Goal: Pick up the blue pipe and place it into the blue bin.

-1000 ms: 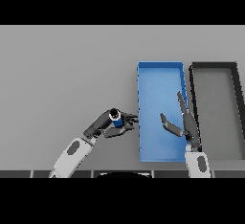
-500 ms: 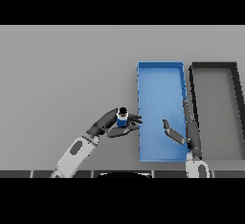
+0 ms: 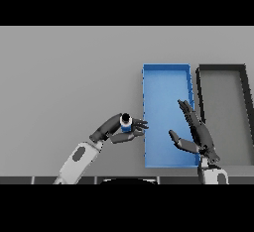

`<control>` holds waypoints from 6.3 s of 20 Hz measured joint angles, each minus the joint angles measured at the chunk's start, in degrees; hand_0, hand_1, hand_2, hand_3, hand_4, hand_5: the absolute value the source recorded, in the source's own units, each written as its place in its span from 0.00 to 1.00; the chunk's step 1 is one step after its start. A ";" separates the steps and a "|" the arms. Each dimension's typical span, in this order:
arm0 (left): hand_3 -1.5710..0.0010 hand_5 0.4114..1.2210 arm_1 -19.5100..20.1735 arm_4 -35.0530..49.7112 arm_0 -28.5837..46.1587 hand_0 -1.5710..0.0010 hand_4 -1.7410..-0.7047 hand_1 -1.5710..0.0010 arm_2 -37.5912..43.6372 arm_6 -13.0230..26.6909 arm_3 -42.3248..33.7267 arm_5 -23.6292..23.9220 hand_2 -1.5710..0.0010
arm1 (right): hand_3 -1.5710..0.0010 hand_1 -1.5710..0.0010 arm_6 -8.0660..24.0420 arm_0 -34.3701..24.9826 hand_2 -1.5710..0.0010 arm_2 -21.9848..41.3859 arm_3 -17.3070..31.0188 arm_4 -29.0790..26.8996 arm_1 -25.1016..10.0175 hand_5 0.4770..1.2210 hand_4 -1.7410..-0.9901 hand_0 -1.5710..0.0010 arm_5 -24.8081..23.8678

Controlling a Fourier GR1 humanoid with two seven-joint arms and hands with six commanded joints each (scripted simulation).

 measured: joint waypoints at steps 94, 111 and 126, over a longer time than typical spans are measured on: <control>1.00 0.02 -1.63 -8.10 2.49 1.00 0.83 1.00 6.66 10.06 -0.22 -9.08 1.00 | 0.00 0.00 33.17 -42.21 0.00 -11.74 21.43 -17.03 -8.88 1.00 0.00 0.00 -6.12; 1.00 0.02 -1.80 -8.74 3.93 1.00 0.83 1.00 5.25 10.97 -1.73 -8.99 1.00 | 0.84 0.72 33.18 -37.22 0.72 28.41 27.35 -35.32 -38.00 0.95 0.62 0.69 -37.26; 1.00 0.02 -1.42 -8.46 4.50 1.00 0.82 1.00 5.29 11.01 -3.05 -8.86 1.00 | 0.99 0.99 33.18 -50.94 0.99 50.79 30.23 -40.30 -46.21 0.28 0.95 0.99 -33.01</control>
